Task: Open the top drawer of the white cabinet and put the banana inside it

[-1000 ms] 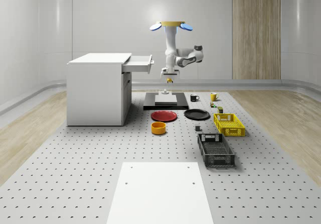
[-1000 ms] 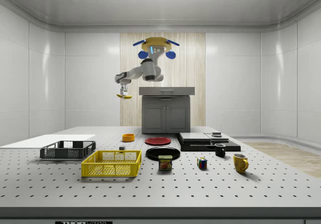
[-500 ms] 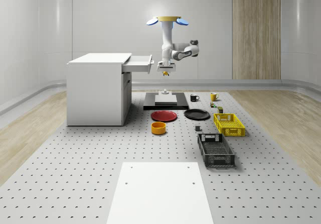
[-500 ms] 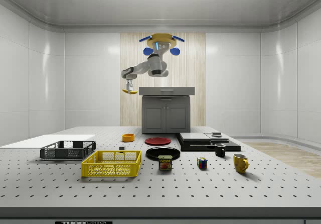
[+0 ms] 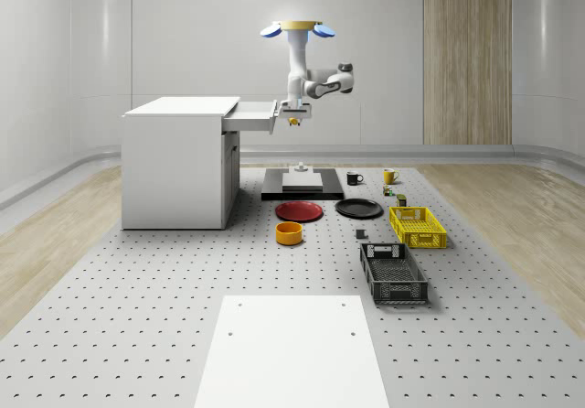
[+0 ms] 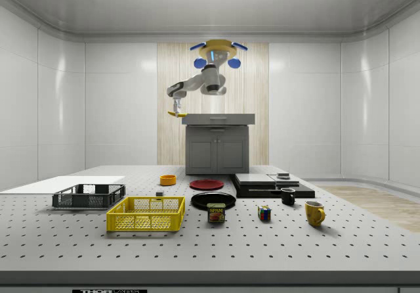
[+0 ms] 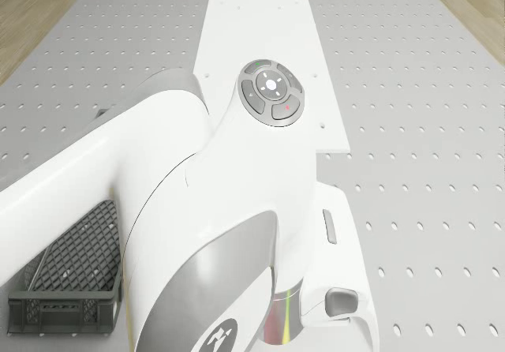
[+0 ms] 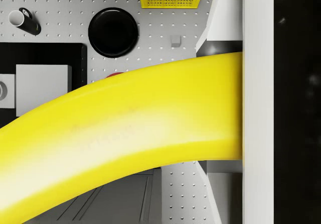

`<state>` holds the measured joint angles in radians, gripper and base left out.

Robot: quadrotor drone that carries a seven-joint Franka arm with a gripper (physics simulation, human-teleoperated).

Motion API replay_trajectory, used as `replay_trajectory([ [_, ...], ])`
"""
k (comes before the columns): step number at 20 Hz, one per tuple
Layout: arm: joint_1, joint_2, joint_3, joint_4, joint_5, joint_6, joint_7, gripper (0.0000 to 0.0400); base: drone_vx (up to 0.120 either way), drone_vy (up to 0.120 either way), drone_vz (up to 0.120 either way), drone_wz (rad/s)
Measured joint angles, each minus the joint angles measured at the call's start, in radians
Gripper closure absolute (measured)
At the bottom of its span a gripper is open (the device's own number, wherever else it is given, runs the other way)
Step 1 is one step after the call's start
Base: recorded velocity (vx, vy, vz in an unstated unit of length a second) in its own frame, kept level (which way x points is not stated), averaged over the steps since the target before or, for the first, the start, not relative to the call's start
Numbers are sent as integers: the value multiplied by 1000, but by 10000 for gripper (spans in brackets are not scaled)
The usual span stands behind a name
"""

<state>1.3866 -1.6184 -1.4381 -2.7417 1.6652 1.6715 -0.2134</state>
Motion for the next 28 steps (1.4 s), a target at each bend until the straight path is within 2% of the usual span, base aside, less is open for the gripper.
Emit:
replay_trajectory([
  [14, 0, 0, 0, 0, 0, 0, 0, 200, -120, -66, 120, 0],
  [24, 0, 0, 0, 0, 0, 0, 0, 200, -120, -120, 120, 0],
  [28, 0, 0, 0, 0, 0, 0, 0, 200, -10, -120, 30, 0],
])
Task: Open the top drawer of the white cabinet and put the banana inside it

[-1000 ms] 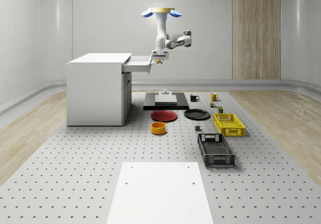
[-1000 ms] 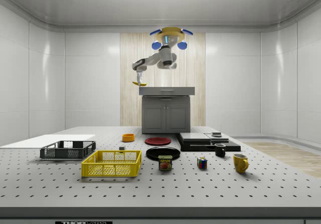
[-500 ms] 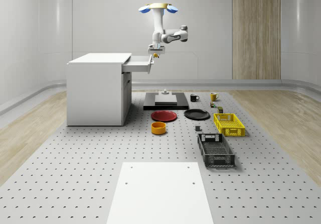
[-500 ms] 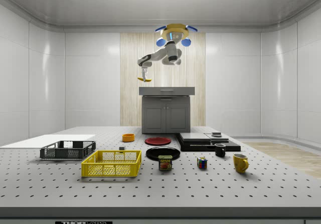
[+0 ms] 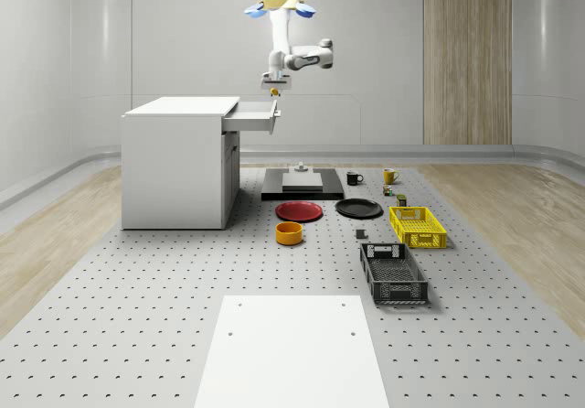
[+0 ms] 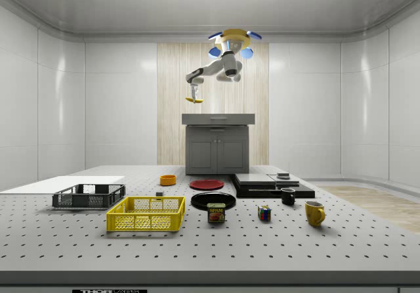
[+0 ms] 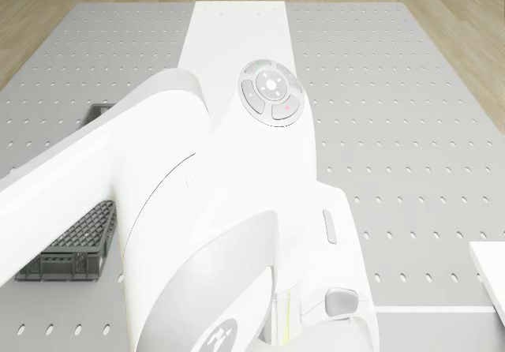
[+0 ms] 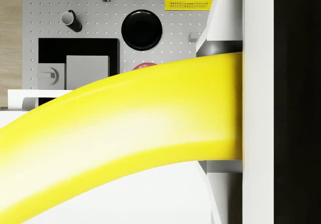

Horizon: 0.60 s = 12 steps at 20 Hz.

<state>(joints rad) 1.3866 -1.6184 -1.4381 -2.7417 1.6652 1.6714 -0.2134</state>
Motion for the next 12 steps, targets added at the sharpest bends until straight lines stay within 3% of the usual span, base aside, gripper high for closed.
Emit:
replay_trajectory([
  [2, 0, 0, 0, 0, 0, 0, 0, 200, 0, -120, 40, 0],
  [6, 0, 0, 0, 0, 0, 0, 0, 200, 0, -120, 120, 0],
  [8, 0, 0, 0, 0, 0, 0, 0, 200, 0, -100, 0, 0],
  [9, 0, 0, 0, 0, 0, 0, 0, 200, 0, 0, 0, 0],
  [12, 0, 0, 0, 0, 0, 0, 0, 200, -120, 0, 0, 0],
])
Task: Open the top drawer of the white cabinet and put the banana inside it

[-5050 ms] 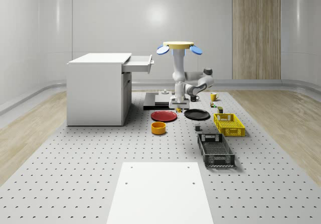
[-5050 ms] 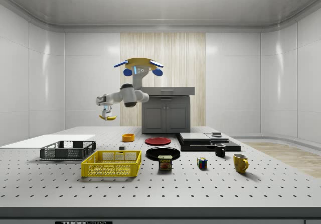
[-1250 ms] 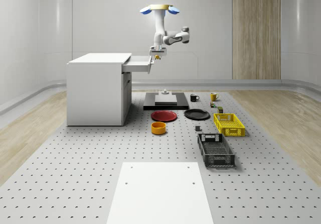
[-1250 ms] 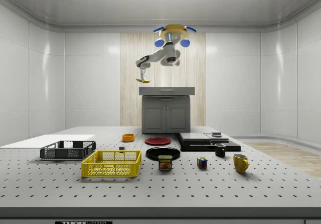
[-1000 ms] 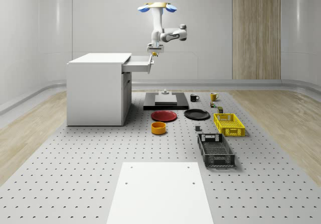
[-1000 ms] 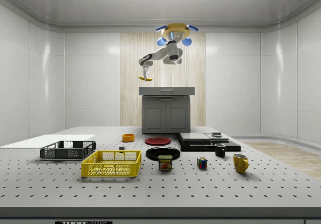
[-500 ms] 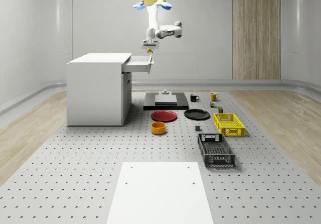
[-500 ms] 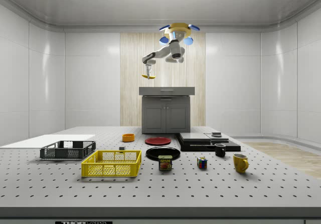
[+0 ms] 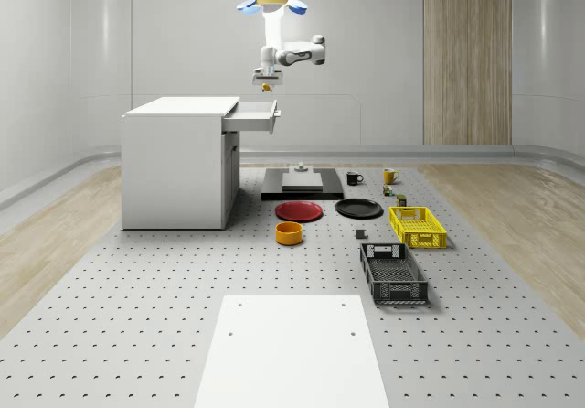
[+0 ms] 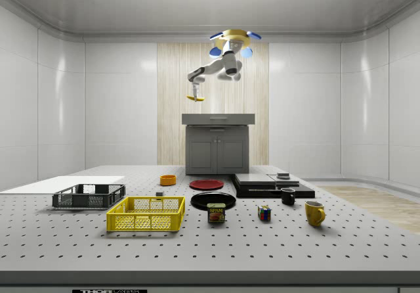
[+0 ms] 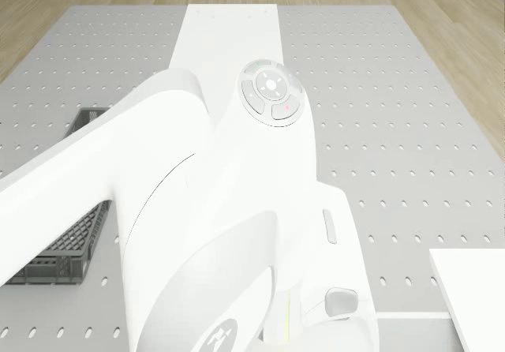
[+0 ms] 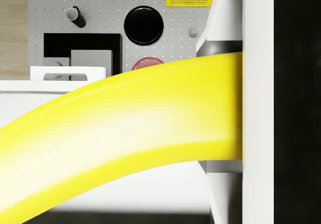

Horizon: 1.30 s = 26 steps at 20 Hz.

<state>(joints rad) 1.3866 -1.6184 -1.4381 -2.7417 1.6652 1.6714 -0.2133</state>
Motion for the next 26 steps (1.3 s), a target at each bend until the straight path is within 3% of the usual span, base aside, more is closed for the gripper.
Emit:
replay_trajectory([
  [14, 0, 0, 0, 0, 0, 0, 0, 200, -120, -106, 0, 0],
  [24, 0, 0, 0, 0, 0, 0, 0, 200, -120, -120, -116, 0],
  [26, 0, 0, 0, 0, 0, 0, 0, 200, 0, -20, -60, 0],
])
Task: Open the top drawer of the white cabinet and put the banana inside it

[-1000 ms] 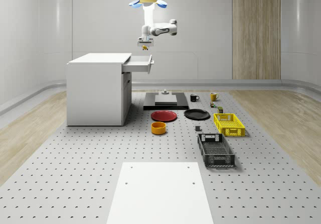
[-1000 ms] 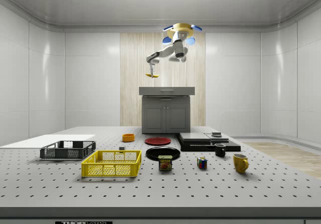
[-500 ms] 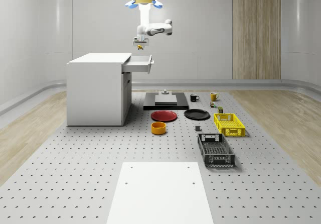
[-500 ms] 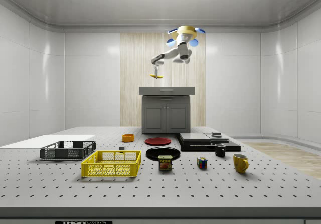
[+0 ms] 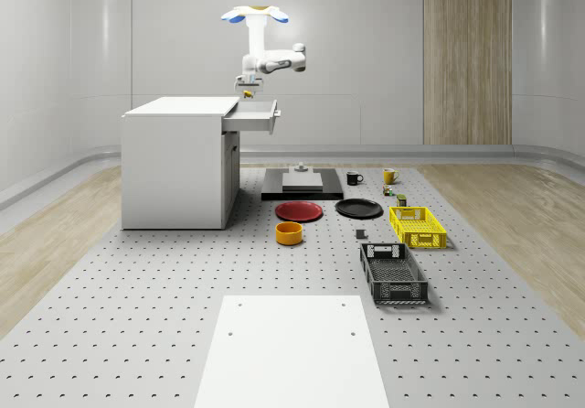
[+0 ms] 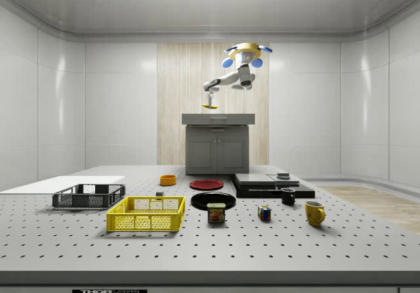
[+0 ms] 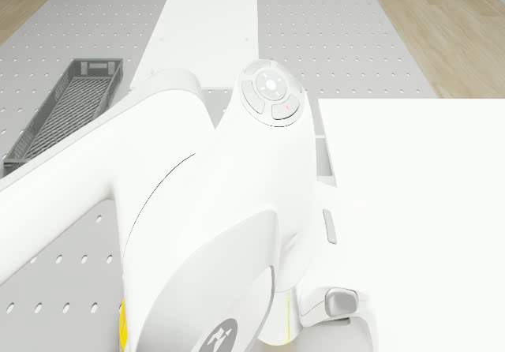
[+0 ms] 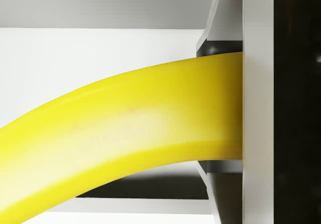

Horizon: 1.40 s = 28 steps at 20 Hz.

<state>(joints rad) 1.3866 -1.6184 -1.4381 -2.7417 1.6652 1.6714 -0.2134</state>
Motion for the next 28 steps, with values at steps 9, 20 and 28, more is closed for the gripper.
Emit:
replay_trajectory([
  [9, 5, 1, 33, 5, 30, 13, -3, 200, 0, 53, 0, 0],
  [20, 39, 12, 190, 45, 174, 74, -10, 200, 0, 0, 0, 0],
  [28, 69, 32, 291, 88, 268, 113, -14, 200, 0, 0, 0, 0],
])
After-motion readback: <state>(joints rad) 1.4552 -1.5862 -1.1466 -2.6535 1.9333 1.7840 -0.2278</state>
